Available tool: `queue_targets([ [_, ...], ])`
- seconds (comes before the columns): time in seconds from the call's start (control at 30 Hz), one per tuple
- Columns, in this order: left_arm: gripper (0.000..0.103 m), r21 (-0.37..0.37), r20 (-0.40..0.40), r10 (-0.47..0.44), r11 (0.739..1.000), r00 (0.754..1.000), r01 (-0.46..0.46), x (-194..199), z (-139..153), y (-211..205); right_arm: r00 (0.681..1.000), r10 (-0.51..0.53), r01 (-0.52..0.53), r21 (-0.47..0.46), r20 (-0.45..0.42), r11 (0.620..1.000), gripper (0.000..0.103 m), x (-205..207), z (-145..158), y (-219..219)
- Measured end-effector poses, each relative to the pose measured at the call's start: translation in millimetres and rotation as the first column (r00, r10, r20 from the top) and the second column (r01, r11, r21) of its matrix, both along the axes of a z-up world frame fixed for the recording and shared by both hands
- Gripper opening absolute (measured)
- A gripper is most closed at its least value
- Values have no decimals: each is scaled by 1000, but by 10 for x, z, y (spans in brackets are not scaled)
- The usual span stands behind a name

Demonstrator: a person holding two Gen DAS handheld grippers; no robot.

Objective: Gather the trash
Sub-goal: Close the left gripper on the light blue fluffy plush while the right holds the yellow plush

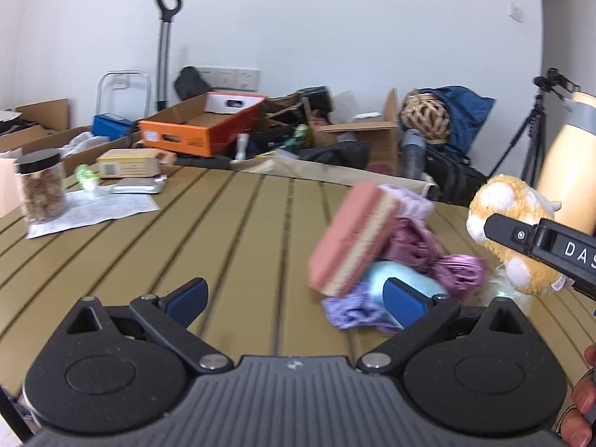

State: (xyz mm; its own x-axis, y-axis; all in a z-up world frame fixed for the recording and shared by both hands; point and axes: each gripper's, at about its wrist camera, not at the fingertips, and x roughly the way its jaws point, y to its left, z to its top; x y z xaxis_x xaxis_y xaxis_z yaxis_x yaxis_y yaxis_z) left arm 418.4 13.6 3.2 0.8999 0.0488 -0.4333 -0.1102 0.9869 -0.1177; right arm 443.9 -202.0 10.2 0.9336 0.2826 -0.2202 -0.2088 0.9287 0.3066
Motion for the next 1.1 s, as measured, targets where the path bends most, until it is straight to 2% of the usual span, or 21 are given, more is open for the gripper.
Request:
queue_targets([
  [0.2,103,4,26,-56,998,998,56,139,-6,-346,997,-70,71,-32,8,997,53,-108,0,-343],
  [0.37,103,87,19,-95,992,995,93,304,-5,-631,993,-116,115,-61,1,991,53,-184,-34,-627],
  [0.6,103,114,-75,-126,984,989,134,589,-148,-829,987,-160,158,-54,-28,986,53,-194,-104,-906],
  [0.9,103,161,-184,-112,977,977,142,913,-316,-932,982,-184,181,-61,-48,982,53,-193,-160,-1043],
  [1.1,100,169,-209,-112,974,972,148,950,-346,-940,979,-194,190,-62,-58,980,53,-180,-170,-1077],
])
